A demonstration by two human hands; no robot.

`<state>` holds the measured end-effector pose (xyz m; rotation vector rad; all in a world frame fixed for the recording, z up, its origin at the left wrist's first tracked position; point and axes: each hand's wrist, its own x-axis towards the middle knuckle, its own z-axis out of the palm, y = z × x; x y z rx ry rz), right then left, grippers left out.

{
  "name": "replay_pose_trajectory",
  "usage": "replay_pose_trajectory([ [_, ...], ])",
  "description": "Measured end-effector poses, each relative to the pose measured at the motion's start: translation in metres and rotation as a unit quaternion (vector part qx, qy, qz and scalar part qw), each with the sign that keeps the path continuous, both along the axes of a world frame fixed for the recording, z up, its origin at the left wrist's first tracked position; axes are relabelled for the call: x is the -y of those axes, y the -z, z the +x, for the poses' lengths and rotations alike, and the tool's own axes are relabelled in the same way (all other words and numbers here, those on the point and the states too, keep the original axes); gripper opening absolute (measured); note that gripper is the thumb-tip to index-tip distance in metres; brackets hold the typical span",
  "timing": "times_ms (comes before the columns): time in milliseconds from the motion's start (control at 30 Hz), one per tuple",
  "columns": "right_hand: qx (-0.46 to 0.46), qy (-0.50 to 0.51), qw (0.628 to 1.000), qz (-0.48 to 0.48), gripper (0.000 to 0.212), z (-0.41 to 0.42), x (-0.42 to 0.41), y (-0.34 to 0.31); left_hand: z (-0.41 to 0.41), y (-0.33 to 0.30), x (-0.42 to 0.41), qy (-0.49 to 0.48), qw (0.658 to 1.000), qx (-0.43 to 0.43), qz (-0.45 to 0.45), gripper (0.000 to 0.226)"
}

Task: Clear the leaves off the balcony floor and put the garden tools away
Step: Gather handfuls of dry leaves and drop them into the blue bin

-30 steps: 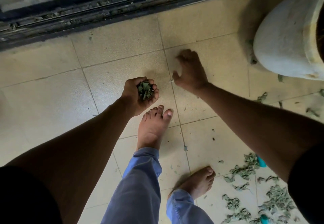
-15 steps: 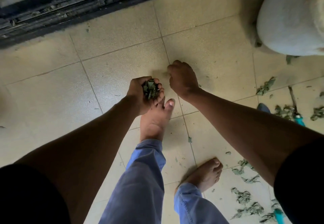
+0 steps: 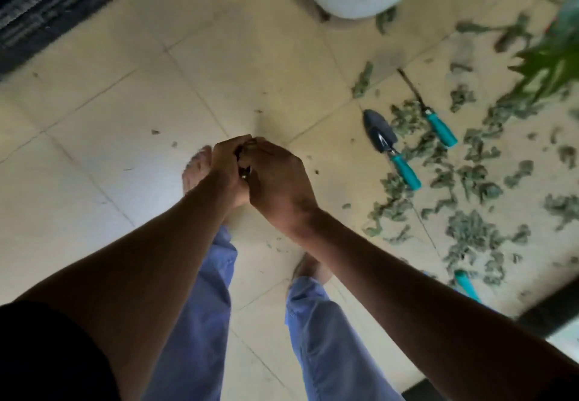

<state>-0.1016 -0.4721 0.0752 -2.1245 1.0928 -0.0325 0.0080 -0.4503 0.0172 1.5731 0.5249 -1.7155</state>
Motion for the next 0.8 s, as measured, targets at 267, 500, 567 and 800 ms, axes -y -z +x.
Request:
replay_pose_trajectory([
  [267, -0.068, 0.321, 0.944, -0.03, 0.036, -0.17, -0.032, 0.022, -0.1, 0.004, 0.004, 0.038, 0.995, -0.088, -0.007, 0.036],
  [500, -0.341, 0.186, 0.917, 0.095, 0.098, -0.293, -0.064, 0.103, -0.149, 0.034, -0.019, 0.135, 0.982, -0.131, 0.024, 0.032],
  [567, -0.336, 0.17, 0.923, 0.083, 0.098, -0.303, -0.067, 0.117, -0.159, 0.039, -0.026, 0.145, 0.98, -0.138, 0.022, 0.031],
  [800, -0.254, 0.219, 0.942, 0.02, 0.045, -0.307, -0.066, 0.14, -0.178, 0.05, -0.037, 0.181, 0.974, -0.13, 0.047, 0.032],
])
